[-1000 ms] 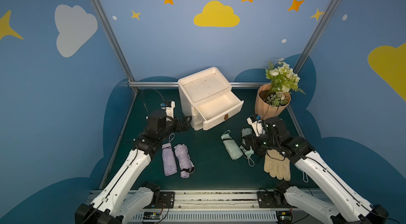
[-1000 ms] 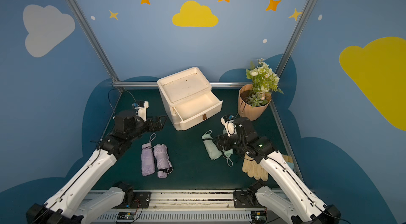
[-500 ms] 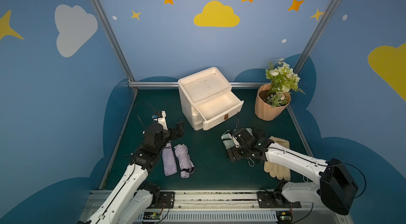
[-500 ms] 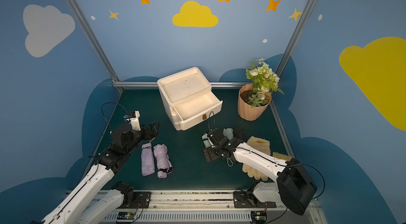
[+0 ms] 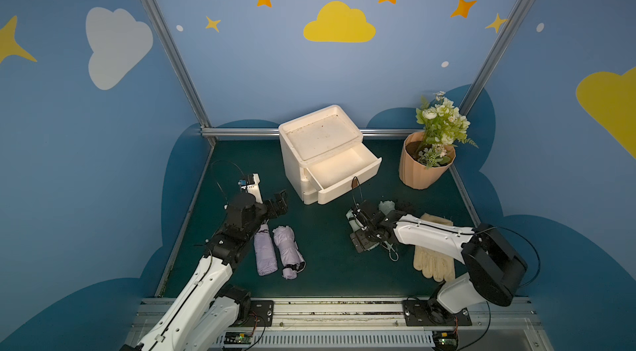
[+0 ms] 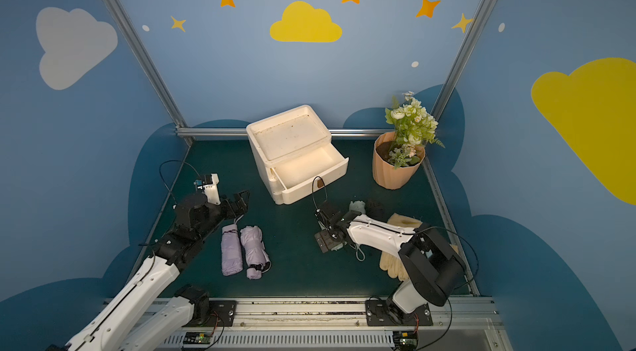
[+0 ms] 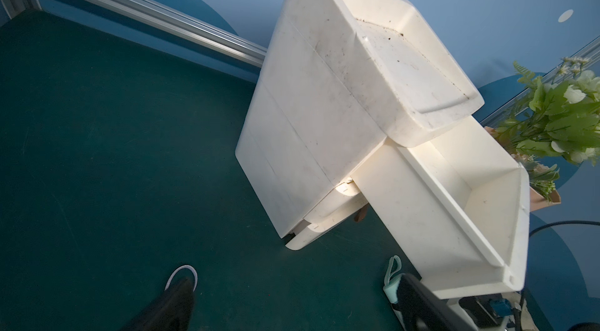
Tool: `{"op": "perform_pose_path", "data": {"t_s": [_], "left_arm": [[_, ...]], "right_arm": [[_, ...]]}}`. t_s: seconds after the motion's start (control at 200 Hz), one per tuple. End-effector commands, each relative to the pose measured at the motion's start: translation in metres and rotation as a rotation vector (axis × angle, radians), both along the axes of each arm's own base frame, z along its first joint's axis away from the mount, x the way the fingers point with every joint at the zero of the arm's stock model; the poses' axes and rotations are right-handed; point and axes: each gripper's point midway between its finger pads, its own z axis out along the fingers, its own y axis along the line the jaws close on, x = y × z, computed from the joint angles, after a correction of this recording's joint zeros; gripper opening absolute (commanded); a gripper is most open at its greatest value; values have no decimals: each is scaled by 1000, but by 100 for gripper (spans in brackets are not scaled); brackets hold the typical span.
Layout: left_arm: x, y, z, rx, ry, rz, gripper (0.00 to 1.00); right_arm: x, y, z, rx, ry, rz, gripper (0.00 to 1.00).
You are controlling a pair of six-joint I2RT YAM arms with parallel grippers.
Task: Place the umbrella in the drawer by color
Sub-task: Pick up the umbrella from the center of the board.
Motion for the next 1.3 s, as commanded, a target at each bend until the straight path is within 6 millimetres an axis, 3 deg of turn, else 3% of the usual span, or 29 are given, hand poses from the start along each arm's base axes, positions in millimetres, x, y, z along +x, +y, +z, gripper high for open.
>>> {"op": "perform_pose_path", "data": {"t_s": [0.0,0.365,0.621,0.956,1.126,1.297], "left_arm": [[5,2,18,0,-44,8,100],[8,-2,21,-5,-45,-3,100],[6,-2,28,2,-60,-14,100],[-3,-28,63,-75,-158,-163,100],[-13,-48,86,-142,-181,-252,100],[-24,-73,96,-205,-193,-326,100]], "right_arm": [[0,7,-4,15,4,5,97],[-8,3,-29,-2,60,-18,77],[-9,1,-18,15,37,-24,53],[-27,1,30,245,-59,27,47],[-39,7,83,464,-208,120,46],[-48,9,131,708,-385,164,46]]}}
